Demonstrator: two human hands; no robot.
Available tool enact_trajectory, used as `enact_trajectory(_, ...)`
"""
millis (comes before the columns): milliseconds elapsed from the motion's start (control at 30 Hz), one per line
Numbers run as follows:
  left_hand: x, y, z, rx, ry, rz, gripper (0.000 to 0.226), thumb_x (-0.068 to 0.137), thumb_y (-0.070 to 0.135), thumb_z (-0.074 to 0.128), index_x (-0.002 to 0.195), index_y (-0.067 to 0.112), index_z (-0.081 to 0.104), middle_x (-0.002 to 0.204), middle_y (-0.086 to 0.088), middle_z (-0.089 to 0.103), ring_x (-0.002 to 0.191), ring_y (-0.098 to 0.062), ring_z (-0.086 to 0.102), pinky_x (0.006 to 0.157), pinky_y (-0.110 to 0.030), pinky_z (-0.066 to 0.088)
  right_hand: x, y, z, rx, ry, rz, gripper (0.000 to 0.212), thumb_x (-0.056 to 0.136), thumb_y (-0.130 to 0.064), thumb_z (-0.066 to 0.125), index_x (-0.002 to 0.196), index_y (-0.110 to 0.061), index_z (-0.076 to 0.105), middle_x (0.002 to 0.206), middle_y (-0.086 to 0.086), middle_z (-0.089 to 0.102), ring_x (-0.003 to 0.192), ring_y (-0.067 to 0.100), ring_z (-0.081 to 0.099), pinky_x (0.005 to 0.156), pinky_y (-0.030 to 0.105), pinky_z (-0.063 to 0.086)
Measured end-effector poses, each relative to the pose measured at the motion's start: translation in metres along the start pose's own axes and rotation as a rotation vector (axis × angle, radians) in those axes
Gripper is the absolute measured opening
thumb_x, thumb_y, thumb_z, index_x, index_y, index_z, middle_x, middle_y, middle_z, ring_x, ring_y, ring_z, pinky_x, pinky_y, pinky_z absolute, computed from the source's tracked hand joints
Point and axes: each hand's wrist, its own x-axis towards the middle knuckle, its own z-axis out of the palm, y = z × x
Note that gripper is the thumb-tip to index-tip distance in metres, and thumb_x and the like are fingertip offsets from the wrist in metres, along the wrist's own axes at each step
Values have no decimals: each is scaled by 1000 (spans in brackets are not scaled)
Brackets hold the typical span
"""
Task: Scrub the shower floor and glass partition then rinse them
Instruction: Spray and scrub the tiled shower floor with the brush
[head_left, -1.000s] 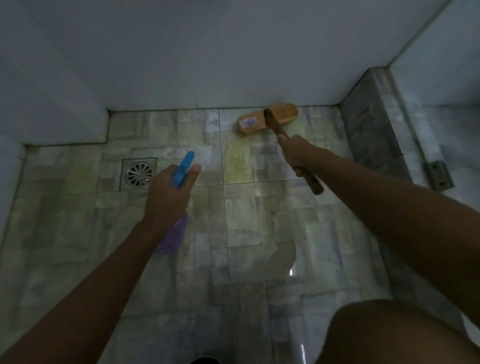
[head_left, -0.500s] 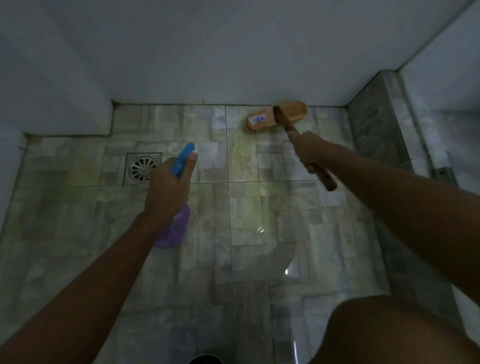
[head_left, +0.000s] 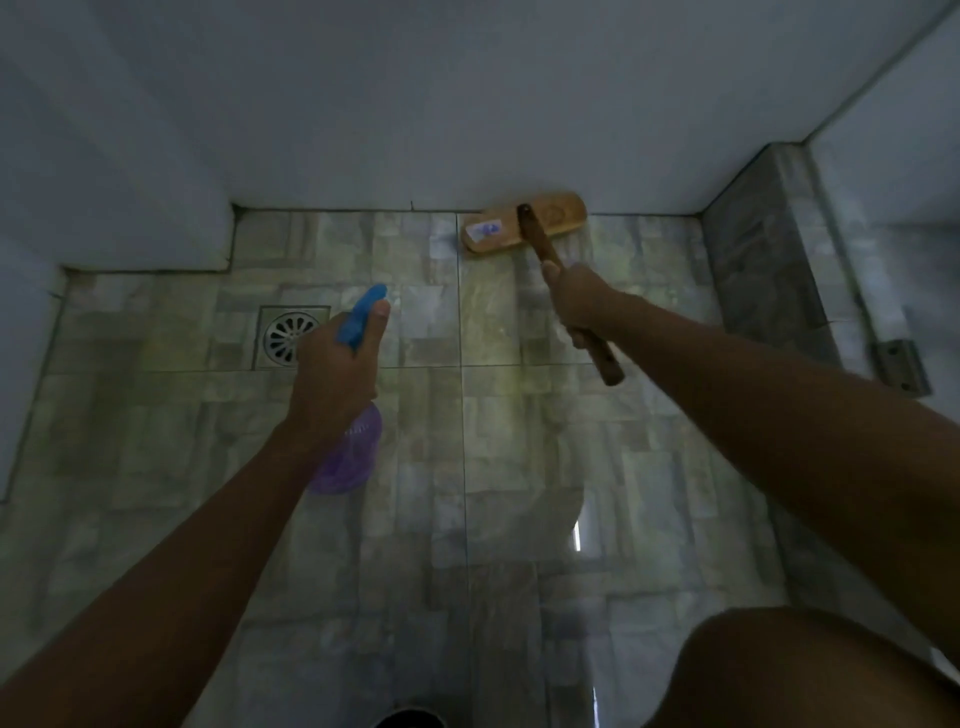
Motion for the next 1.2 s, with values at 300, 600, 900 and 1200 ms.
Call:
enact_trajectory(300, -5, 4, 9, 32, -83, 131, 68, 97, 63, 39, 69, 3, 56, 54, -16, 53, 43, -31, 55, 41, -40, 47, -68, 104, -15, -260, -88, 47, 62, 100, -65, 31, 97, -8, 56, 79, 11, 59, 57, 28, 60, 38, 26, 43)
enact_trajectory(600, 12, 46, 70, 83, -245, 217, 78, 85, 77, 45, 53, 6, 44, 47, -10, 41, 41, -15, 36, 45, -34, 34, -55, 112, -35, -33, 57, 189, 56, 104, -56, 33, 85, -7, 51, 69, 13, 54, 46, 26, 52, 27, 19, 35)
enact_trajectory(900, 26, 50, 90, 11, -255, 280, 72, 78, 69, 67, 62, 1, 52, 56, -17, 51, 50, -32, 48, 55, -41, 47, -71, 142, -75, -90, 57, 182, 55, 105, -55, 31, 81, -10, 51, 65, 10, 53, 47, 22, 49, 36, 22, 37)
enact_trajectory(1200, 37, 49, 82, -14, -112, 220, 46, 86, 46, 72, 65, 10, 53, 56, -3, 41, 52, -17, 40, 57, -30, 36, -84, 136, -29, -106, -89, 131, 52, 102, -60, 33, 92, -14, 55, 74, 6, 59, 54, 22, 58, 33, 21, 38)
